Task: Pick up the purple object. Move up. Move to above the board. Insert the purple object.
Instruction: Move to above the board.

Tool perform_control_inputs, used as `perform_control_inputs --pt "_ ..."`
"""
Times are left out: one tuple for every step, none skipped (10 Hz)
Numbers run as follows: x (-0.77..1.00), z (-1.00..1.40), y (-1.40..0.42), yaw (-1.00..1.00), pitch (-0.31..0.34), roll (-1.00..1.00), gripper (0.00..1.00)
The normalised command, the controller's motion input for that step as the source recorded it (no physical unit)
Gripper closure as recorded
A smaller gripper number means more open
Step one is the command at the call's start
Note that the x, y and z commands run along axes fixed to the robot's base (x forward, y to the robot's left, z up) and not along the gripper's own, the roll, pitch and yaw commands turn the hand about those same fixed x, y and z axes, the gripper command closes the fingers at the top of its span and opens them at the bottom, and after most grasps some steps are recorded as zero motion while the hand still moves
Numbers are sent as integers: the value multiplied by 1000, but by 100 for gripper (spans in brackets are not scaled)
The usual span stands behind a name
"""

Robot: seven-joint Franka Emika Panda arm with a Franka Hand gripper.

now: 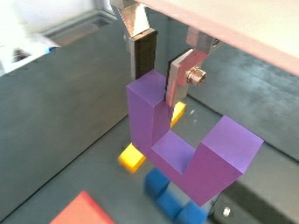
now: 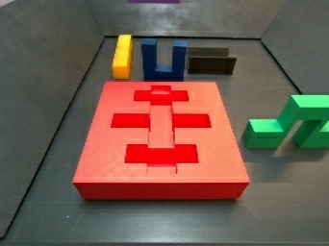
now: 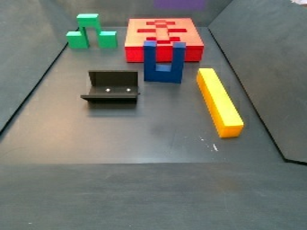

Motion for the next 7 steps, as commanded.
perform_control_inputs --pt "386 209 -1400 91 249 -1 100" --pt "390 210 -1400 53 213 -3 100" --pt "396 220 -1400 33 160 22 100" --pt "411 224 -1400 28 141 0 100" --pt "445 230 -1400 22 131 15 100" --pt "266 126 -726 15 142 21 100" --pt "184 79 -380 11 135 26 100"
